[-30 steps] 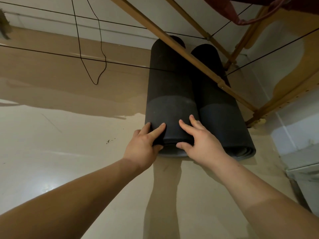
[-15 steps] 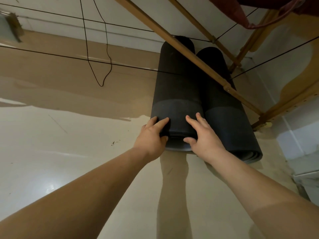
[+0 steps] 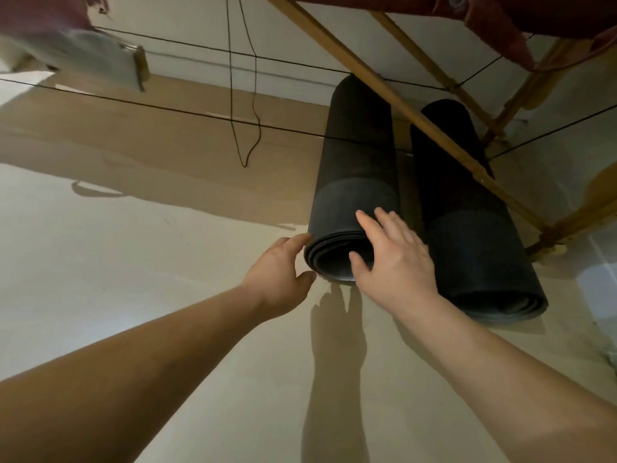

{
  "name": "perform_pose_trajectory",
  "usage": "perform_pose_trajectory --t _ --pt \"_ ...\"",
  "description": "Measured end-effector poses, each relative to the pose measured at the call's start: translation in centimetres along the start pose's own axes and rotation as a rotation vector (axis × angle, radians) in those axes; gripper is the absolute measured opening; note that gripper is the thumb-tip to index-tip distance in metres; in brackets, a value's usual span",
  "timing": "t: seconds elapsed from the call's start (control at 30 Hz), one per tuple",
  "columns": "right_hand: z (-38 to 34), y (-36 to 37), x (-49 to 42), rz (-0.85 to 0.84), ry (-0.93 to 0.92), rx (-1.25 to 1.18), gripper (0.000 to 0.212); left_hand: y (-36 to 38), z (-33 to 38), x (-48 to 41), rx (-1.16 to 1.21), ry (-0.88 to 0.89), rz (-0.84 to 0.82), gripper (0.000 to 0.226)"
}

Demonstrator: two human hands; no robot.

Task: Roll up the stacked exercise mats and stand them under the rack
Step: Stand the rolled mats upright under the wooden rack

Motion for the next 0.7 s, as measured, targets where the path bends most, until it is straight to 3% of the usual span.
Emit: perform_pose_trajectory --t 0.13,0.37,0.5,0.63,0.7 --pt "-1.7 1.3 -2.4 -0.08 -0.05 0.178 0.083 -2.1 -2.8 2.2 -0.105 -0.086 -0.073 0.077" --pt "1.6 1.0 -2.5 -0.007 0.129 0.249 0.079 -0.7 -1.2 0.6 -0.098 -0.051 -0.06 0.074" --pt "4.1 0.5 -0.8 0.033 0.121 0.069 0.066 1.5 1.3 -1.3 -0.048 -0.024 -0.006 0.081" --pt "4.9 1.4 1.8 0.056 0.083 -0.106 0.064 4.5 2.6 -1.5 -0.068 0.026 -0.064 0.101" --pt "5.9 1.5 2.5 0.065 0.126 -0.238 0.063 5.8 2.9 -1.5 -0.113 0.069 -0.045 0.099"
Point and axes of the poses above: each hand's wrist, its own x-axis away from the middle knuckle, its own y-axis out of the palm, z = x × y, the point moved 2 cm from there along -x, towards the middle knuckle, and after that the axes turned 8 degrees about -x, right-handed, at the moved point
